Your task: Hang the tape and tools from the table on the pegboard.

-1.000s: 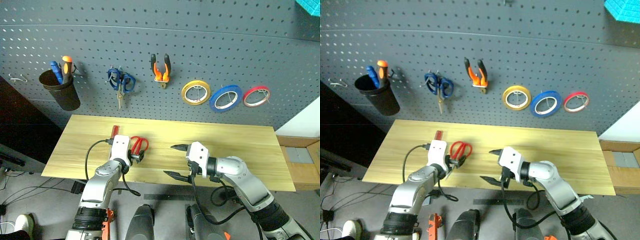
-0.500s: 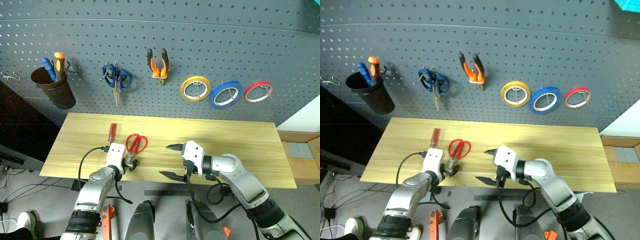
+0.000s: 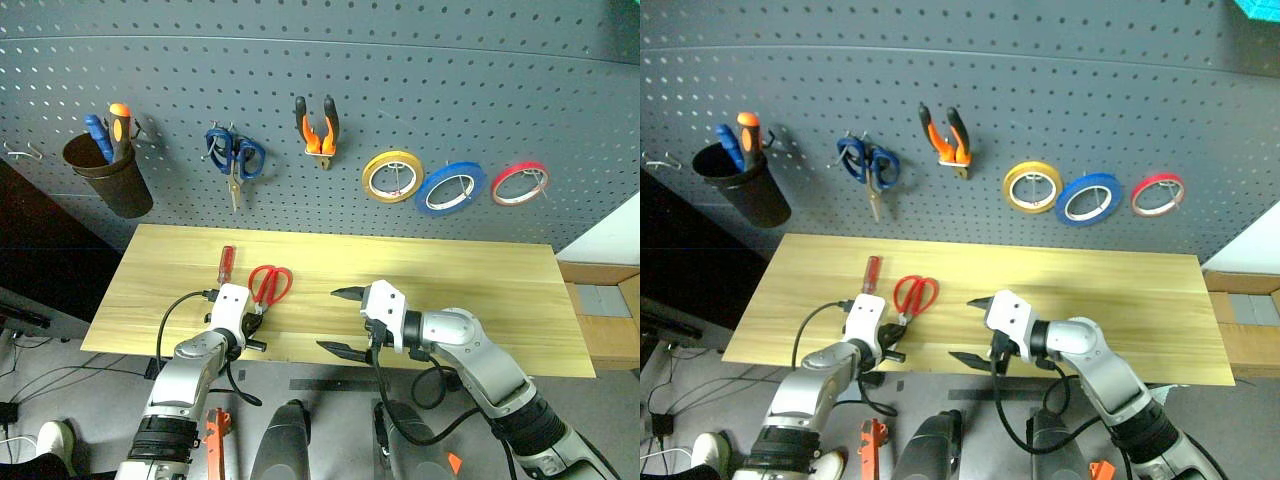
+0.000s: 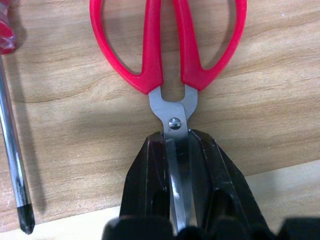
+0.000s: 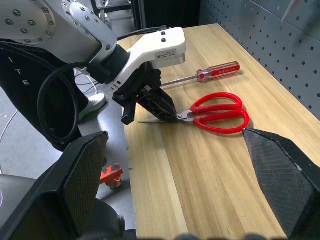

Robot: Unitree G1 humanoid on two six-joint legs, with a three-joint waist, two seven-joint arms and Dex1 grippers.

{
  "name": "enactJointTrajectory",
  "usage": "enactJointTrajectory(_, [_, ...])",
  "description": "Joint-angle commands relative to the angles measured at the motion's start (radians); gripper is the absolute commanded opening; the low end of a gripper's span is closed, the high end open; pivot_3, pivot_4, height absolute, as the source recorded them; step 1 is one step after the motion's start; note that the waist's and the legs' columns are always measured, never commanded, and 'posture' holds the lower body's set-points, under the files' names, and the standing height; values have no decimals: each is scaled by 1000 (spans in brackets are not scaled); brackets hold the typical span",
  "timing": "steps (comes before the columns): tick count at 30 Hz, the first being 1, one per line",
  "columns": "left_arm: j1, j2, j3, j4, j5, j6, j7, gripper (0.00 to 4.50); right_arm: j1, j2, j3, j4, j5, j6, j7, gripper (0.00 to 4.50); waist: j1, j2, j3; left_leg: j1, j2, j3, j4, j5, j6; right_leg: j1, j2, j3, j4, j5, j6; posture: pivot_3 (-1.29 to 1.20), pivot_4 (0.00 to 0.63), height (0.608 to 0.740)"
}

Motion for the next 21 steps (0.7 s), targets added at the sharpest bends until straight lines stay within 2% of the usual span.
enactJointTrajectory(1, [58, -16, -16, -14, 0, 28, -7, 253, 4, 4, -16, -7, -12, -41, -10, 4500, 0, 0, 0, 0, 0, 0, 0, 0, 0, 0, 0, 0, 0, 0, 0, 93, 285, 740])
enactJointTrajectory(8, [230, -58, 0, -319, -11, -49, 18, 253, 65, 35, -110, -78, 61, 2, -73, 4500, 2, -3, -3, -2, 0, -1, -2, -1, -2, -1, -2, -1, -4, 1, -3, 103, 222, 740])
enactJointTrajectory(11, [322, -66, 1, -441, 15, -160, 34, 253, 103, 74, -180, -113, 133, 10, -105, 4500, 4, -6, -5, -9, 0, -5, -2, -1, -2, -5, -2, -5, -4, 2, -4, 121, 202, 740])
enactJointTrajectory(14, [450, -53, -8, -564, 87, -345, 57, 253, 109, 104, -238, -178, 243, 62, -108, 4500, 4, -9, -8, -11, 0, -5, -1, -1, -3, -7, -5, -5, -5, 2, -4, 139, 190, 740])
enactJointTrajectory(21, [555, -86, 20, -670, 208, -568, 160, 253, 83, 136, -286, -252, 349, 103, -137, 4500, 21, -11, -25, -12, -2, -5, -2, -1, -2, -6, -5, -7, -7, 2, -4, 189, 146, 740])
